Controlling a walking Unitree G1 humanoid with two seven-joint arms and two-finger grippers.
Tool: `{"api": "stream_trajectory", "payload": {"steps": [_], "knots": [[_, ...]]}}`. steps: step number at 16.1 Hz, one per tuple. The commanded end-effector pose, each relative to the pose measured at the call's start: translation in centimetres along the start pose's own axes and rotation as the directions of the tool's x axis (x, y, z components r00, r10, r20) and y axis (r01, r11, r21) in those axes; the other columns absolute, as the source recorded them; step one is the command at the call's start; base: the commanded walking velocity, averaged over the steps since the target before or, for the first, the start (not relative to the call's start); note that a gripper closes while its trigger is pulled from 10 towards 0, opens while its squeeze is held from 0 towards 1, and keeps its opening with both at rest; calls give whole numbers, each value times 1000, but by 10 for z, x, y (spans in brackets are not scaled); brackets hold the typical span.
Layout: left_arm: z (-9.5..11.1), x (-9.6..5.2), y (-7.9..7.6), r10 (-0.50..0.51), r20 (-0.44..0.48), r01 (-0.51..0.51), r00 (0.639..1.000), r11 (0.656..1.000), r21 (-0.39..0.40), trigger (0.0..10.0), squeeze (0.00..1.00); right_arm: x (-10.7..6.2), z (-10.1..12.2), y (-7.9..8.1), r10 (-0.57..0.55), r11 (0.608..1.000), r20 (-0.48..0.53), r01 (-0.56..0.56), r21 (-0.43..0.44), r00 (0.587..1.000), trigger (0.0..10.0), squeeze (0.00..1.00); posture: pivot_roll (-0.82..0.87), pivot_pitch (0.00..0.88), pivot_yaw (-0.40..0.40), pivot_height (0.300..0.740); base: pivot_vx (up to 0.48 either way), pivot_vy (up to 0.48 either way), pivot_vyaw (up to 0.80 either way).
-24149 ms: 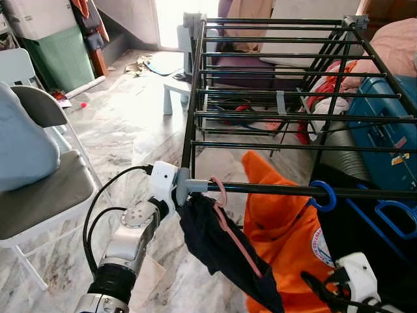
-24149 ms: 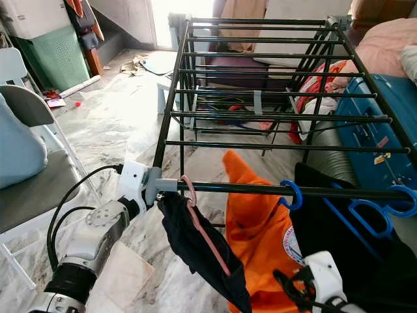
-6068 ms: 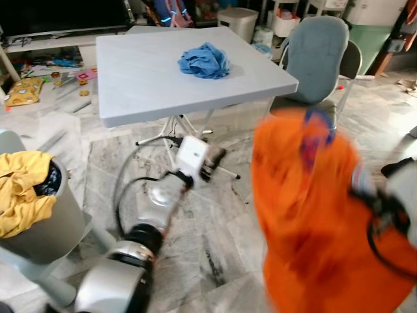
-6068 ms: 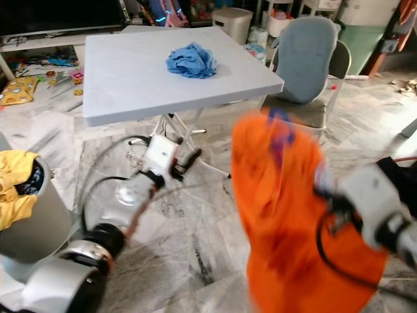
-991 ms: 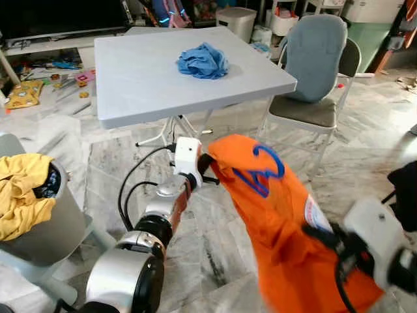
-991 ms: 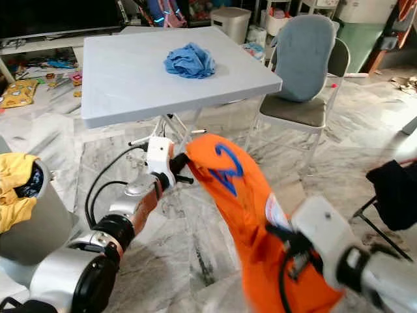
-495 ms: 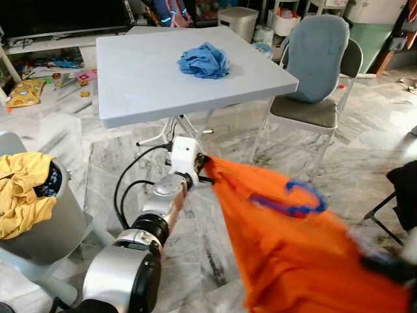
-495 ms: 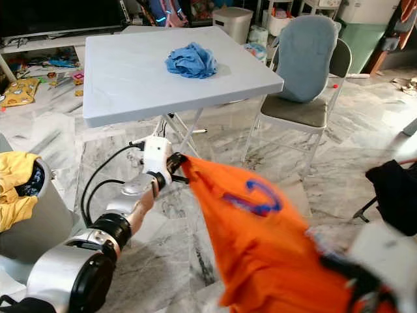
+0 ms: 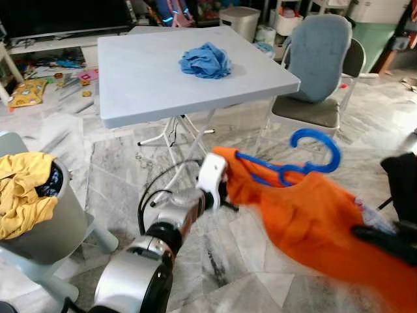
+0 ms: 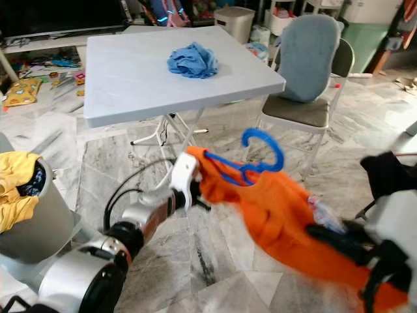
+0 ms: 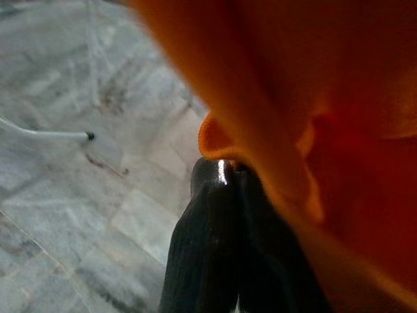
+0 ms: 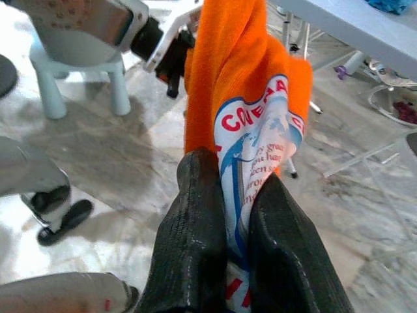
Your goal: Hang hanger
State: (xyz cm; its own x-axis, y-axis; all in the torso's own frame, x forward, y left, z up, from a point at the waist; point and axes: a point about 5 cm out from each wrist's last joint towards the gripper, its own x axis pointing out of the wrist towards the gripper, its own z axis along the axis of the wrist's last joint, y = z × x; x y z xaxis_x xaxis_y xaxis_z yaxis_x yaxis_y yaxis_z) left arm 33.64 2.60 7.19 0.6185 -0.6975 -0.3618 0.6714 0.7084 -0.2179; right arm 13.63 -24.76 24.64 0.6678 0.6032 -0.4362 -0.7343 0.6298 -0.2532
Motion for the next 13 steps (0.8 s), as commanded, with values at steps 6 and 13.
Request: {"api": "stream_trajectory", "payload": {"steps": [6, 13], "knots": [[6, -9, 14, 5, 0, -5, 1000, 992, 124, 10000, 263, 24, -11, -11, -95, 995, -27, 94, -36, 995, 10000, 0, -99, 0, -5, 740, 0, 0, 0], [24, -31, 40, 163, 252, -192, 954, 976, 99, 10000, 1000, 95, -36, -20, -324, 938, 8, 321, 128, 946, 10000, 0, -58, 0, 12, 740, 0, 0, 0]]}}
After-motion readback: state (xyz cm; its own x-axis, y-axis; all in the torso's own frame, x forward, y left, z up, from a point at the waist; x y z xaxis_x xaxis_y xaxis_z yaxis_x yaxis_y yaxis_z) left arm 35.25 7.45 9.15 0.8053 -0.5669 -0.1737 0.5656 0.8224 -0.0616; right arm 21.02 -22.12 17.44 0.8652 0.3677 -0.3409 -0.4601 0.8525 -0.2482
